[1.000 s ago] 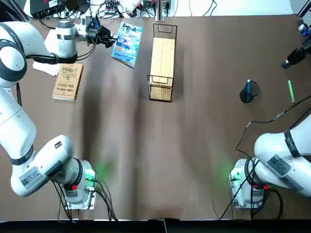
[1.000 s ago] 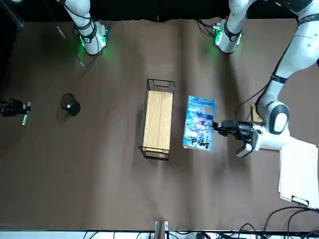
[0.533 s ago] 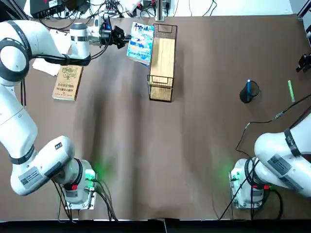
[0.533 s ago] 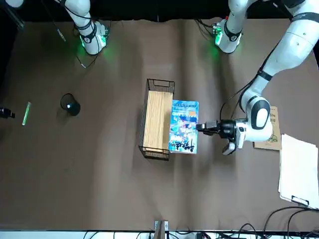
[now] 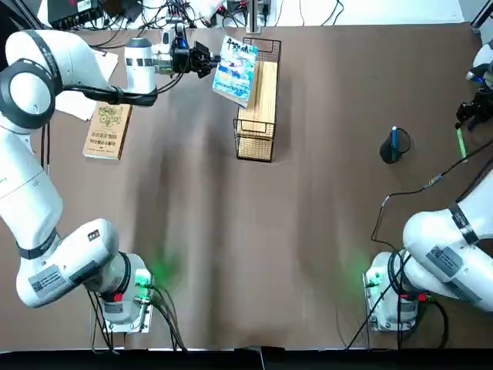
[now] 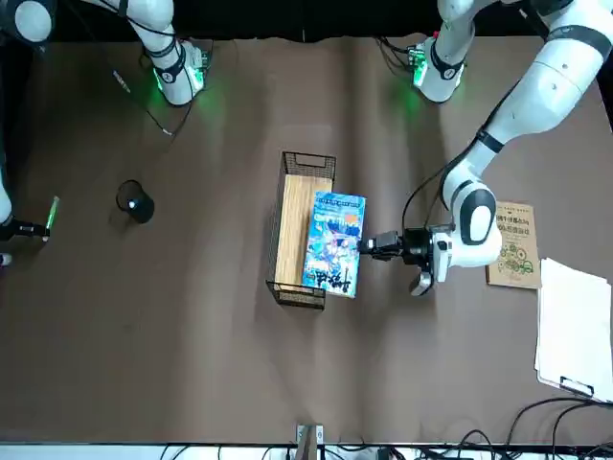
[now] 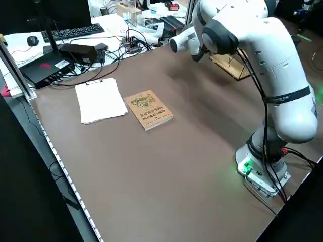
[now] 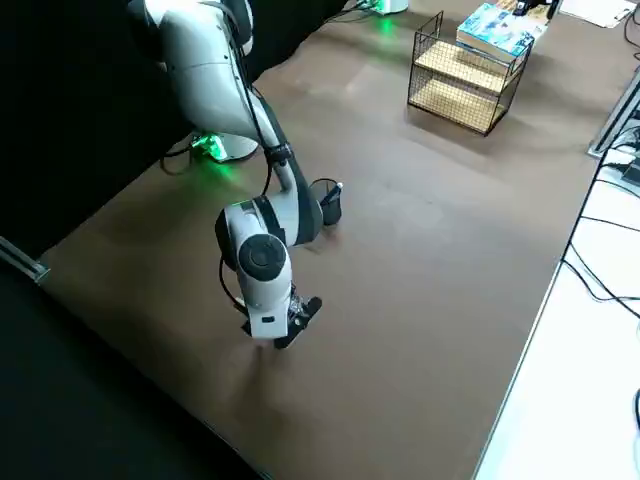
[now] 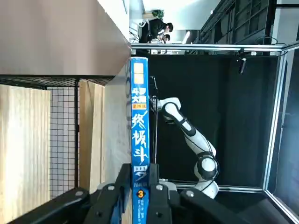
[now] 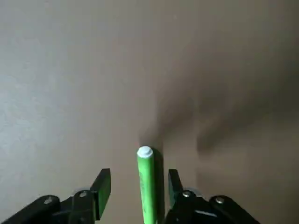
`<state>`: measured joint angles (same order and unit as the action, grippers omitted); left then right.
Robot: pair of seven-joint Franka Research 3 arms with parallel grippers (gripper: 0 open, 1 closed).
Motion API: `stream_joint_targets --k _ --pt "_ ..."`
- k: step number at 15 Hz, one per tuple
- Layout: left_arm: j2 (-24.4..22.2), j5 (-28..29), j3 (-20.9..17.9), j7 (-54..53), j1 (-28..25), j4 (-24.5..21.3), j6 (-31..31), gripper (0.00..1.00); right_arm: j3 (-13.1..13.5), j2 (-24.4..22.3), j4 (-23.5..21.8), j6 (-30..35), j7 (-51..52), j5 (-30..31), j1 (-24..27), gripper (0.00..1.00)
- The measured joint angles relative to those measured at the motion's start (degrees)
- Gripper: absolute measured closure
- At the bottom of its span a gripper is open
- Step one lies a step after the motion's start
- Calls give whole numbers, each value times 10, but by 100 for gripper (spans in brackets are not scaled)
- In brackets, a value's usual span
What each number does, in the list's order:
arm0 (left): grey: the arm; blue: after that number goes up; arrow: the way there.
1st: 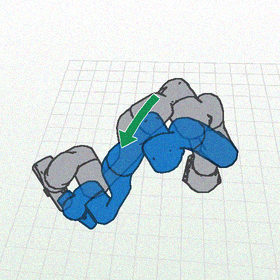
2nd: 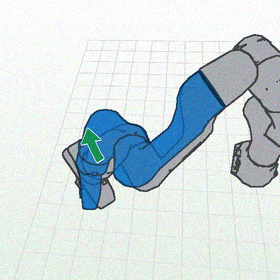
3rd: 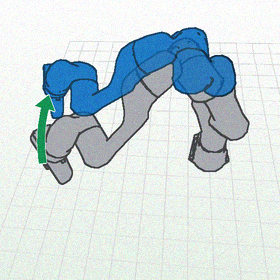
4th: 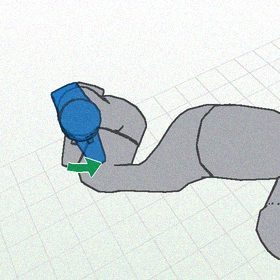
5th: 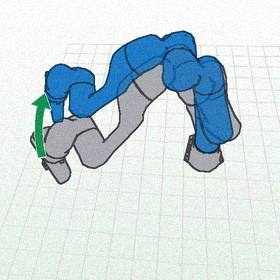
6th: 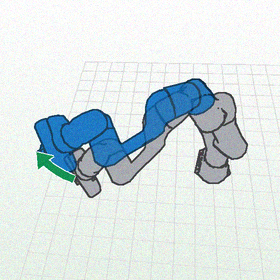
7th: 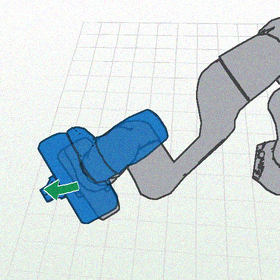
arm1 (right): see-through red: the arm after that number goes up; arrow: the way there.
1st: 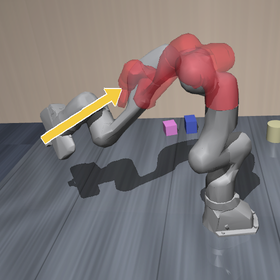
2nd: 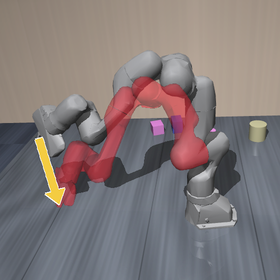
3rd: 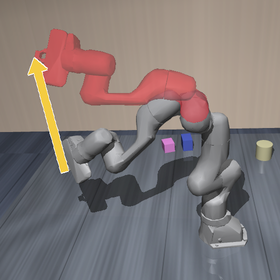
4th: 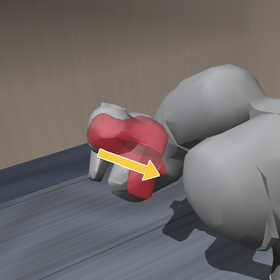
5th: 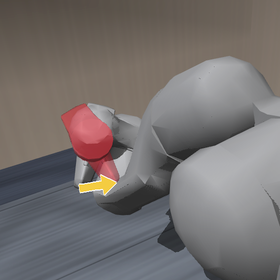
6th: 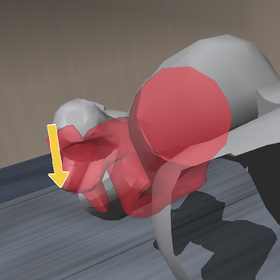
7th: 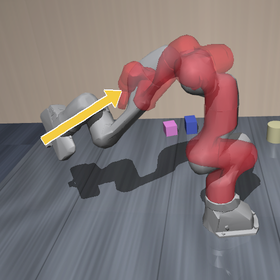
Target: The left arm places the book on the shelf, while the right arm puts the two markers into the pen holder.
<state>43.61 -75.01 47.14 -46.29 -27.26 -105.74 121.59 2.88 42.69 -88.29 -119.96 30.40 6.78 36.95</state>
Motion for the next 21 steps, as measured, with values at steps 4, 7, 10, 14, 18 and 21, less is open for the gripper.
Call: stream_joint_targets --k 4,7,10,14,18,21 --pt "0 -60 0 -50 28 -12 30 80 2 10 0 0 -9 19 1 50" --pt "0 -104 0 -97 49 -19 49 80 2 20 0 0 -10 22 0 51" --pt "0 -117 0 -111 57 -20 57 80 1 23 1 1 -19 22 0 77" --pt "1 -119 0 -111 63 -21 58 75 0 23 3 17 -20 23 -9 83" --pt "3 -120 0 -111 68 -22 58 43 -31 3 20 143 -23 21 -51 83" --pt "4 -120 0 -111 68 -22 58 37 -84 -39 25 232 -31 -18 -67 83"
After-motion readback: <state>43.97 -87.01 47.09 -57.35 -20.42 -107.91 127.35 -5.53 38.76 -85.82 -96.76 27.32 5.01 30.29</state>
